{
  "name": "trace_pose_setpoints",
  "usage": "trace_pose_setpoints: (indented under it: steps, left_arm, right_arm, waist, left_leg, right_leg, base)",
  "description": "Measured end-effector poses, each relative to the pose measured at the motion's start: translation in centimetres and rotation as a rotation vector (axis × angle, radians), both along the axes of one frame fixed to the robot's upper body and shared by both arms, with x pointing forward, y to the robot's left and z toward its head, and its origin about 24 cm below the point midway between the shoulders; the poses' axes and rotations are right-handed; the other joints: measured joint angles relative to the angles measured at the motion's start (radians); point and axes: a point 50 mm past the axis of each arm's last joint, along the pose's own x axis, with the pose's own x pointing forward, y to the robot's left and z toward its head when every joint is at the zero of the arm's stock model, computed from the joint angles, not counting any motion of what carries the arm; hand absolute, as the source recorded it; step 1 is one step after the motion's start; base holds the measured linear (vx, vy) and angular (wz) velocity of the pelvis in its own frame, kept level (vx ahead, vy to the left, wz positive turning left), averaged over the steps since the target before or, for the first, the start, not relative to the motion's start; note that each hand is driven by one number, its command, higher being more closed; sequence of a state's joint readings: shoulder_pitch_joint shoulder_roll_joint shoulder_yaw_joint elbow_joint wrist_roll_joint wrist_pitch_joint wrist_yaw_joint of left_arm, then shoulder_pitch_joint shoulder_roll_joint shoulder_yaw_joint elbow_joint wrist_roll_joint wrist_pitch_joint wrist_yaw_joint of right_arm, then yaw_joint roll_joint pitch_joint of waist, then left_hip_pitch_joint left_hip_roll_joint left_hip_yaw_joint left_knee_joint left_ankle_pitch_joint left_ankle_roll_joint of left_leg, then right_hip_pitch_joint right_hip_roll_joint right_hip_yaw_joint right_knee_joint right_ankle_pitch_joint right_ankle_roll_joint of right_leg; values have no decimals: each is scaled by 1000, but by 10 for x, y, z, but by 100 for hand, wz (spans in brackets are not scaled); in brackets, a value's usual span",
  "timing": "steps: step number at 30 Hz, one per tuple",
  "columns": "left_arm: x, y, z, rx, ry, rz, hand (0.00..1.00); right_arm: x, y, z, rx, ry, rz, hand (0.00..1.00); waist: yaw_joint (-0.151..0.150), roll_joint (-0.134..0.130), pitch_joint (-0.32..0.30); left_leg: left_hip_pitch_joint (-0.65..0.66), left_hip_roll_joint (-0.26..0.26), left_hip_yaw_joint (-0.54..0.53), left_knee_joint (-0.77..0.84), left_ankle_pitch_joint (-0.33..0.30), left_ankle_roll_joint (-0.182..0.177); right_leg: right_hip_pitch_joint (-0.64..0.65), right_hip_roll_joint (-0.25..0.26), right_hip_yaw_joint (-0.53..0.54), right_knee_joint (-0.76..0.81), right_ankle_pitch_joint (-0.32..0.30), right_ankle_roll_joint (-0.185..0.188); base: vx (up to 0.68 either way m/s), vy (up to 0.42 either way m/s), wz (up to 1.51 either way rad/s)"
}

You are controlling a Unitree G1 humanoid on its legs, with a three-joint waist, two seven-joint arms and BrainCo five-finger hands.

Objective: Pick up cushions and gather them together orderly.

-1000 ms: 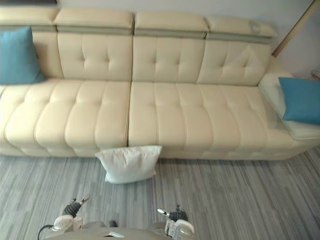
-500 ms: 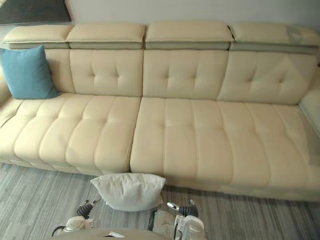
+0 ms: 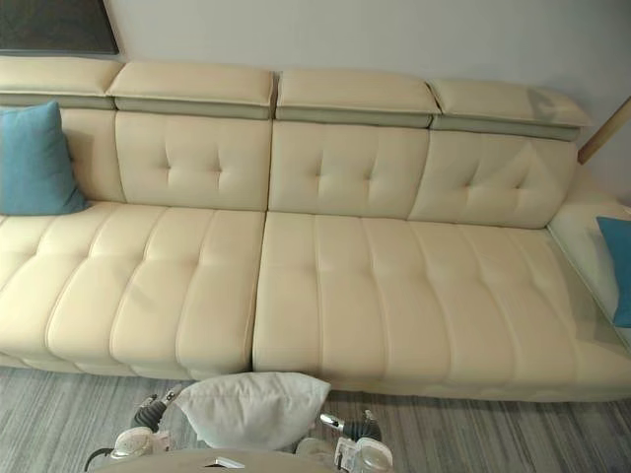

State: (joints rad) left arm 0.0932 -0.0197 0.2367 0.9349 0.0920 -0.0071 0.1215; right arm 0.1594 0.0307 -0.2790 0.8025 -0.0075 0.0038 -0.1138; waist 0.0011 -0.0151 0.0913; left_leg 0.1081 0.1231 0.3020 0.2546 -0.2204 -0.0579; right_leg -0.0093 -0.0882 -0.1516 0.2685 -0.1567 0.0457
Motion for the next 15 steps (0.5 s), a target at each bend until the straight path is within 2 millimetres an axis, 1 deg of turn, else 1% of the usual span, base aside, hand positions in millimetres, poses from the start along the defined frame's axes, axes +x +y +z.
trace_pose_setpoints:
  steps: [2, 7, 13, 15]
  left_arm:
    - [0, -3, 0, -4, 1, -17, 0]
    - [-5, -4, -2, -5, 18, -20, 0]
    - [-6, -4, -3, -4, 24, -19, 0]
    - [-5, -3, -2, 2, 20, -18, 0]
  right_arm:
    - [0, -1, 0, -10, 2, 12, 0]
    - [1, -1, 0, -24, 5, 29, 0]
    - [2, -3, 1, -47, 13, 55, 0]
    - [5, -1, 2, -76, 16, 114, 0]
  waist:
    - [3, -2, -8]
    - [6, 8, -3]
    - [12, 12, -4]
    - [16, 14, 4]
  left_leg:
    - [4, -13, -1, -16, 9, 7]
    - [28, -26, -3, -65, 36, 9]
    - [44, -29, -2, -122, 60, 4]
    - [38, -28, -2, -136, 60, 4]
  right_leg:
    - [10, -12, 0, -25, 12, 7]
    - [43, -12, 0, -89, 47, 10]
    - [48, 5, 6, -134, 88, 8]
    - [33, 8, 9, -136, 98, 10]
  base:
    - [28, 92, 6]
    - [-9, 20, 0]
    - [-82, -5, -4]
    - [-176, -11, -5]
